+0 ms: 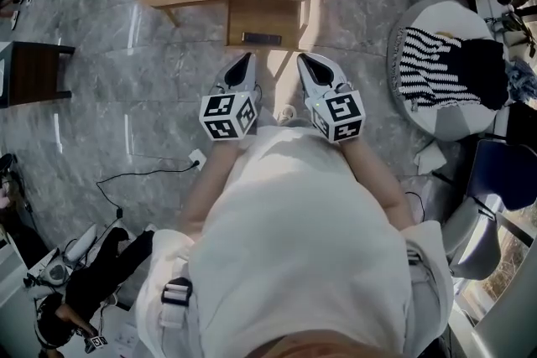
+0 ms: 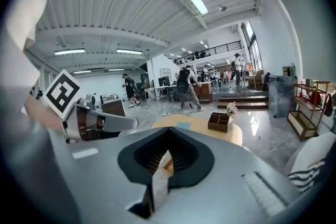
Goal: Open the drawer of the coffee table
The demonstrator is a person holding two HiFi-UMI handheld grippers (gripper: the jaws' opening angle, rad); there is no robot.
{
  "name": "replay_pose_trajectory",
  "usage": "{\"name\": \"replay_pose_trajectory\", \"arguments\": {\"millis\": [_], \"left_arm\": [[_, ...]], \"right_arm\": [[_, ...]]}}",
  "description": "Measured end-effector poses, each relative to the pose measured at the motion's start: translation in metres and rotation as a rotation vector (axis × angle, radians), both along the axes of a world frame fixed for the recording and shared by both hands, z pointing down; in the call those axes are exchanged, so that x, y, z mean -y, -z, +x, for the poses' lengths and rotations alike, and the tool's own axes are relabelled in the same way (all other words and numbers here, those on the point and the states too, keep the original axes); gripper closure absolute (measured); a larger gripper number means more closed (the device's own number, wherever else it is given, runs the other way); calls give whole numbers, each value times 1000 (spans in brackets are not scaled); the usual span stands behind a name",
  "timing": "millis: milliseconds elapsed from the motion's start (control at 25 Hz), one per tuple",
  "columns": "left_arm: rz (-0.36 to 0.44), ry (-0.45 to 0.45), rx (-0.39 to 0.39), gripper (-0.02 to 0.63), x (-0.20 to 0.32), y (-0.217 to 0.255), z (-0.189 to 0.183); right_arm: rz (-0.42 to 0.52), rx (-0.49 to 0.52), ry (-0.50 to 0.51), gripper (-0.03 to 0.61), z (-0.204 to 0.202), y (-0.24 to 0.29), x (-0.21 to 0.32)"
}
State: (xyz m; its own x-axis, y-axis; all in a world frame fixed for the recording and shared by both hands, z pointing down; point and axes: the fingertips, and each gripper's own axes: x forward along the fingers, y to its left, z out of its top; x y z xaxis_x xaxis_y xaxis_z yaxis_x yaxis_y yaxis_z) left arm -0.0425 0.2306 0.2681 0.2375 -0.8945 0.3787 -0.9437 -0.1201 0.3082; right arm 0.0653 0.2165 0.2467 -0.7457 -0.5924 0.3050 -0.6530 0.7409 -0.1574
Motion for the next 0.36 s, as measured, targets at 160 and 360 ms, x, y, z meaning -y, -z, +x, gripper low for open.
{"name": "replay_pose_trajectory", "arguments": {"millis": [160, 360], "left_arm": [[13, -5, -8, 614, 0, 4, 4], [16, -6, -16, 614, -1, 3, 7]], "right_arm": [[1, 3, -1, 578, 2, 2, 0], [13, 1, 7, 578, 4, 1, -2]]}}
